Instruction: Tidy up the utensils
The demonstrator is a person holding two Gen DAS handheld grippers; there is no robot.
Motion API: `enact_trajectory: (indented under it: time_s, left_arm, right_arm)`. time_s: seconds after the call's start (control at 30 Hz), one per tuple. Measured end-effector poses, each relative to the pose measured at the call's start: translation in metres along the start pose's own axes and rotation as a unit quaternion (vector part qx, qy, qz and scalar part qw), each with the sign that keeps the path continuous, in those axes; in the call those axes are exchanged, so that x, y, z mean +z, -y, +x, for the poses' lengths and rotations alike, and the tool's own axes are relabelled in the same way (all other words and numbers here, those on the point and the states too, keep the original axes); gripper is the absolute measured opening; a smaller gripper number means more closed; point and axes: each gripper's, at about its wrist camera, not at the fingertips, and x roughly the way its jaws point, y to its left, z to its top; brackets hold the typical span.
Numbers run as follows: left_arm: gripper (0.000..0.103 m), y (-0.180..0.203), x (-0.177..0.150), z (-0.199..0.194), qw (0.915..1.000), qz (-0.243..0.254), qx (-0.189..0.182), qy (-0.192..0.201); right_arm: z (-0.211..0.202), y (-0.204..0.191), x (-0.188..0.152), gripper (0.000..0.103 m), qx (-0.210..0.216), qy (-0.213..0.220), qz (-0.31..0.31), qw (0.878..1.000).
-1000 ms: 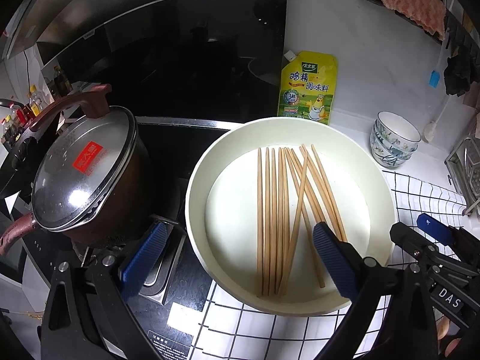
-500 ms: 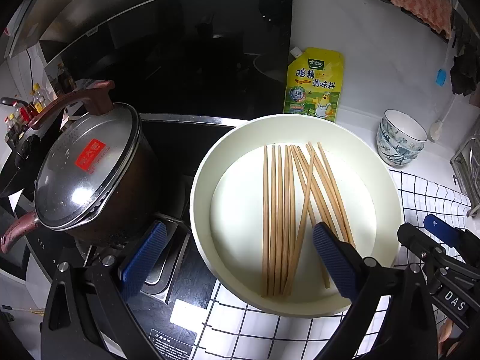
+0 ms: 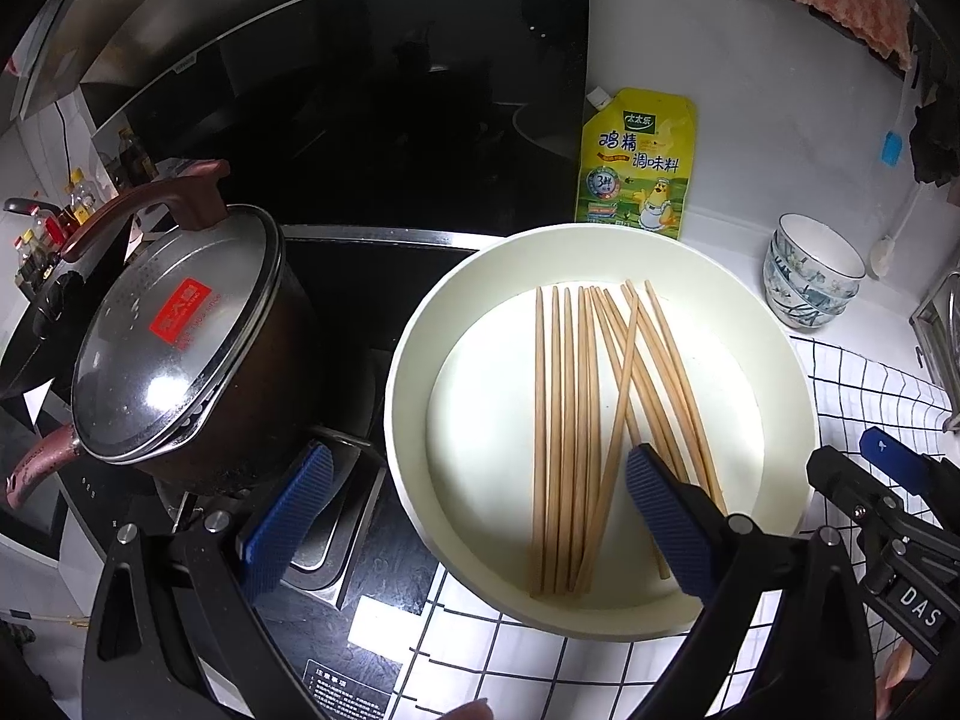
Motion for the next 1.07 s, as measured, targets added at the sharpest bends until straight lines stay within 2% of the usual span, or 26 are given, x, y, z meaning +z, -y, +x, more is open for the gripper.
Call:
enact_trajectory:
  time_s: [1.07]
  left_arm:
    - [0.097, -0.0003, -0.0012, -0.0036, 1.0000, 0.000, 0.003, 0.001]
  right_arm:
    - [-0.0021, -0.0057, -0.0010, 0.064, -0.002, 0.001, -0.002, 1.000]
